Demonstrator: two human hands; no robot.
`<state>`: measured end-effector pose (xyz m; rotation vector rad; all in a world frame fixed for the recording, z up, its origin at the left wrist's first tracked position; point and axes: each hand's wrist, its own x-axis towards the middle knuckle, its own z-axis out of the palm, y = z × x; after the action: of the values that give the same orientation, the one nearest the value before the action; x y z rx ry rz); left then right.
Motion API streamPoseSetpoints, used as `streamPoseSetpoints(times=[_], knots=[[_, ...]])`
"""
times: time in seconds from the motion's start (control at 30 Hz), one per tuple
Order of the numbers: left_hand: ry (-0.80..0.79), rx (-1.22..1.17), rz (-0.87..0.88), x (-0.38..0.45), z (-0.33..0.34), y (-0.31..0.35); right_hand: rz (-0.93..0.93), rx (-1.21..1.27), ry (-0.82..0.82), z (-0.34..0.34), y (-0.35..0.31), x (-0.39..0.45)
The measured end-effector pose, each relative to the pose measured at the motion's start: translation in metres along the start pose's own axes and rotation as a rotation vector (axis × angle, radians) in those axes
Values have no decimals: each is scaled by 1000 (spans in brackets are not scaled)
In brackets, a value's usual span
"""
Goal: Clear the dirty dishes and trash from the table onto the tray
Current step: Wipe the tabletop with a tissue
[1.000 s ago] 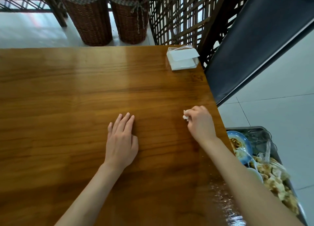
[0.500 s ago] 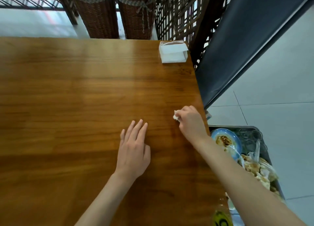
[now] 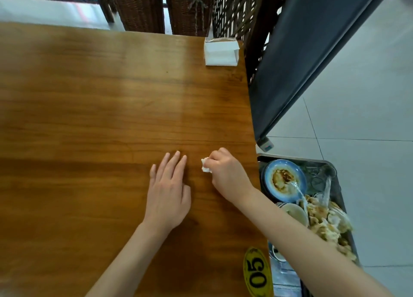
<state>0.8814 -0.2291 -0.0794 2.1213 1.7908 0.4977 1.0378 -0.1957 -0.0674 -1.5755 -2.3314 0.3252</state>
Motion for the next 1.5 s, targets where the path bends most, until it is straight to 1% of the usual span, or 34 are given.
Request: streamPoseSetpoints(times=[0.07,0.1,0.2,0.3,0.4,0.53,0.7,0.93,1.07,1.27,1.33,1.43,1.5], knots=[[15,-8,-4,-6,0,1,3,11,-29,-6,3,-10],[22,-12,-4,-8,0,2,22,29,-8,-11,8,-14],[29,-29,-5,-14,2,2,167,78,133,-25,33,-9],[20,-31,6,-16,4,2,291,61,201,-29,55,26],[31,-28,-5,-14,7,4,307,49,200,-19,60,57],[42,-24,-16,-13,6,5,305,23,165,-4,53,69],[58,0,-67,-15,-1,-9,174,39,144,8,25,80],[58,10,-131,-16,-10,-28,-13,23,47,35,-27,88],[71,1,-139,-14,-9,-30,-79,-13,-4,34,-30,81],[75,-13,-143,-14,-6,-26,-262,0,-132,14,-23,26],[70,-16,-139,-13,-5,-24,-207,-32,-136,10,-14,34],[62,-14,-127,-11,-6,-25,8,-59,-14,8,4,62],[70,-2,-128,-10,-7,-28,101,-35,54,14,2,71]])
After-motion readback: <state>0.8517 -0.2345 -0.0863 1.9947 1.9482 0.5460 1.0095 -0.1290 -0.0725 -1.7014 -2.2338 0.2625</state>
